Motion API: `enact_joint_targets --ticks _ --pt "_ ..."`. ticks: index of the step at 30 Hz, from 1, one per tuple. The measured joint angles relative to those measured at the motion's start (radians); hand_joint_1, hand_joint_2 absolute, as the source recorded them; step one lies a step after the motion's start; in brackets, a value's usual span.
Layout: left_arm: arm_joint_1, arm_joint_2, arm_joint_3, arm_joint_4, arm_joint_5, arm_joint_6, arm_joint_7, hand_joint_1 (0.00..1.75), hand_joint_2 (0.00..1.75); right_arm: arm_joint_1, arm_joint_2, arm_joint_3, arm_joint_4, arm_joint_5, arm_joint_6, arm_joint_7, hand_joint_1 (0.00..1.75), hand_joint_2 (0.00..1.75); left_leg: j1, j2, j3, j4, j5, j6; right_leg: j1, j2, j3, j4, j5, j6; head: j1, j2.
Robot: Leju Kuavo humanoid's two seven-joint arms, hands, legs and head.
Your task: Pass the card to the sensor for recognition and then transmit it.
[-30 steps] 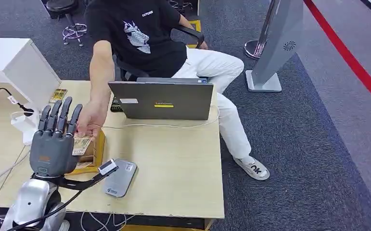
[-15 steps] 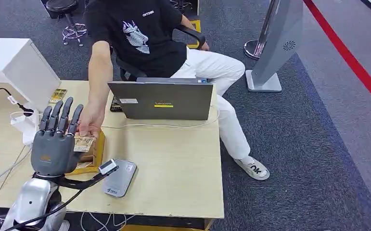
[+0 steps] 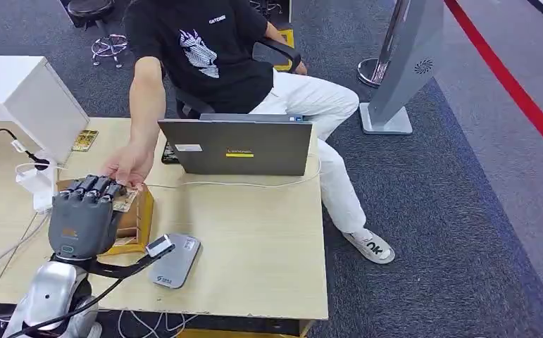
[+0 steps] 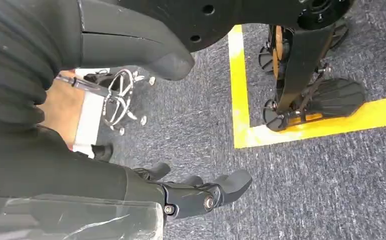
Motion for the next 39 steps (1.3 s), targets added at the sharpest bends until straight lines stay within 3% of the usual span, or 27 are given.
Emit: enact_joint_targets --ticks 10,12,14,25,39 --pt "0.000 -0.008 0.000 0.001 0.002 0.000 -0.020 1.75 1.75 0.000 0.001 -0.009 0.000 0.008 0.000 0.000 0.00 1.75 0.000 0.000 0.000 0.000 0.000 0.000 0.000 0.000 0.000 0.000 0.000 0.000 0.000 0.000" --pt "0.000 -0.009 0.000 0.010 0.011 -0.044 -0.033 1.75 1.75 0.000 0.001 -0.013 0.000 0.013 0.001 0.000 0.00 1.75 0.000 0.000 0.000 0.000 0.000 0.000 0.000 0.000 0.000 0.000 0.000 0.000 0.000 0.000" --pt "0.000 -0.010 -0.005 0.045 0.012 -0.079 -0.042 1.75 1.75 0.000 0.002 -0.018 0.000 0.021 0.002 -0.002 0.00 1.75 0.000 0.000 0.000 0.000 0.000 0.000 0.000 0.000 0.000 0.000 0.000 0.000 0.000 0.000" --pt "0.009 -0.020 -0.106 0.406 0.074 -0.117 -0.054 1.75 1.75 -0.001 0.003 -0.039 0.000 0.065 0.018 -0.010 0.00 1.75 0.000 0.000 0.000 0.000 0.000 0.000 0.000 0.000 0.000 0.000 0.000 0.000 0.000 0.000" --pt "-0.016 -0.023 -0.135 0.481 0.081 -0.113 -0.055 1.75 1.75 -0.001 0.003 -0.043 0.000 0.073 0.018 -0.010 0.00 1.75 0.000 -0.002 0.001 0.000 0.000 0.001 0.000 -0.002 0.002 0.000 0.000 0.000 0.000 0.000"
